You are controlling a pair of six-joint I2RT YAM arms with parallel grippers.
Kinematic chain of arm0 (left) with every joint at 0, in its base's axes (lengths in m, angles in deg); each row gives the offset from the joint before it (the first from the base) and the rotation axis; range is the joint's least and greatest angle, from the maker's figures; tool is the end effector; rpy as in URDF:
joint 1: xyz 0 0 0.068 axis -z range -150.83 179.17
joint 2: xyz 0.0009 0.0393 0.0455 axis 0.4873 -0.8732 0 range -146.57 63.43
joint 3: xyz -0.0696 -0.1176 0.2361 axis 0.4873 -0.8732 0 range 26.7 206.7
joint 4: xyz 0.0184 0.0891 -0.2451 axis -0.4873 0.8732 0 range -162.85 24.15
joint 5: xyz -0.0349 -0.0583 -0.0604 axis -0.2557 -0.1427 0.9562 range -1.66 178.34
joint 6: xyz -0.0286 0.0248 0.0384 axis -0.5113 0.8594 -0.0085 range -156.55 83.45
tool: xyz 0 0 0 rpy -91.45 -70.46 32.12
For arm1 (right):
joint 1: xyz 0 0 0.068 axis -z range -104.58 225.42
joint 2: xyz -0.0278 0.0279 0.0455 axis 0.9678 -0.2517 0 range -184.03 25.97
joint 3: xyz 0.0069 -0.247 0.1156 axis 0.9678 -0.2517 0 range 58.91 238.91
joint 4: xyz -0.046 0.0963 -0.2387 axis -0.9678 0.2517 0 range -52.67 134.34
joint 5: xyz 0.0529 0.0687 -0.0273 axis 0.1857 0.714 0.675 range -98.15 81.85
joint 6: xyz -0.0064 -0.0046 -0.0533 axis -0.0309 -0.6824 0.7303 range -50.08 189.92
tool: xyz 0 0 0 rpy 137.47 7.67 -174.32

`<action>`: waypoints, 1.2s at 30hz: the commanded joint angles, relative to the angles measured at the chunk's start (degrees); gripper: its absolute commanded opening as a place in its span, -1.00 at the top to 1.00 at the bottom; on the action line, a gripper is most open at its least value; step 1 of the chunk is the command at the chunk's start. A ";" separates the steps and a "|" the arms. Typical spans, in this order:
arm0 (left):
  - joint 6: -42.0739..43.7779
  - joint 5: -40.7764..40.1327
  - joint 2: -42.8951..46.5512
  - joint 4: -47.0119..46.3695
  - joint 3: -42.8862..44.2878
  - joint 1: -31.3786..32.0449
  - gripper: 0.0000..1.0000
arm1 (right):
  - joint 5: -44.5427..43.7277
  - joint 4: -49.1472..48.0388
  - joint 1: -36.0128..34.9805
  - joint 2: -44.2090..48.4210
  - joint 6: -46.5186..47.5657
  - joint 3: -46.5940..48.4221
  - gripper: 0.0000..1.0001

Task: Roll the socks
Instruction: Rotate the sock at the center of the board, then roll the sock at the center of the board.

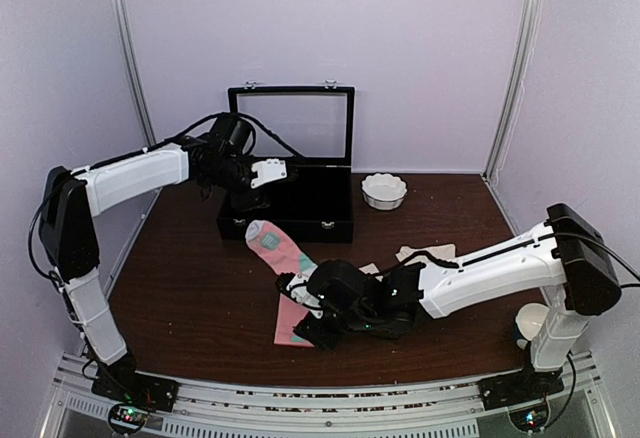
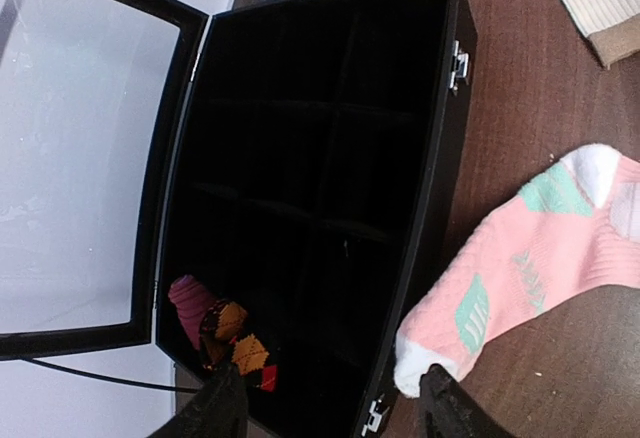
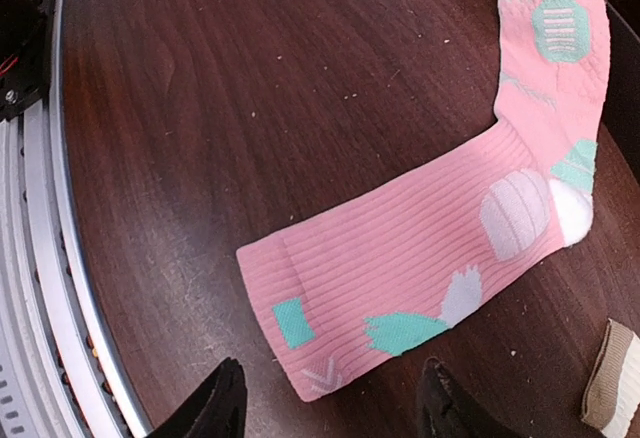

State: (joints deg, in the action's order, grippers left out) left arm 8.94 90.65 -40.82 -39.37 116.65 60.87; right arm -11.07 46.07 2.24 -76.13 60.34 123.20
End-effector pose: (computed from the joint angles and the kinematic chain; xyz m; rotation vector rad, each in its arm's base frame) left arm 0.3487 -0.2171 0.2859 1.5148 1.8676 0.0633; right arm 0.1121 0.3642 0.1893 -1.2819 2.1152 0.6044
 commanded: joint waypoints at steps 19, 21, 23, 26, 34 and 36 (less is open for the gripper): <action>-4.40 13.70 27.73 8.42 -29.76 -5.91 -0.50 | 10.28 -4.52 2.10 -7.77 30.94 -1.34 0.23; -5.48 13.42 28.44 8.48 -30.05 -6.42 -0.50 | 10.29 -4.86 2.17 -8.68 30.75 -1.42 0.28; -6.22 12.88 28.66 8.81 -30.33 -6.83 -0.50 | 10.72 -5.15 2.30 -9.53 29.99 -1.47 0.33; -6.25 12.69 28.21 10.21 -30.40 -7.38 -0.51 | 11.44 -4.43 2.35 -10.71 28.73 -0.94 0.50; -3.06 17.43 30.02 11.07 -34.45 -7.22 -0.96 | 17.13 -3.91 4.09 -11.53 19.27 -0.19 1.00; -2.13 16.73 29.73 11.19 -35.07 -6.34 -0.96 | 20.83 -3.53 5.31 -11.54 15.65 0.96 1.00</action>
State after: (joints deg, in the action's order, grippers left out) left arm 4.33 105.05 -12.23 -28.77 83.25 53.74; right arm 3.31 39.77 5.51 -85.80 83.73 122.50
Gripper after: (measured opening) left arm 0.974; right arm 0.023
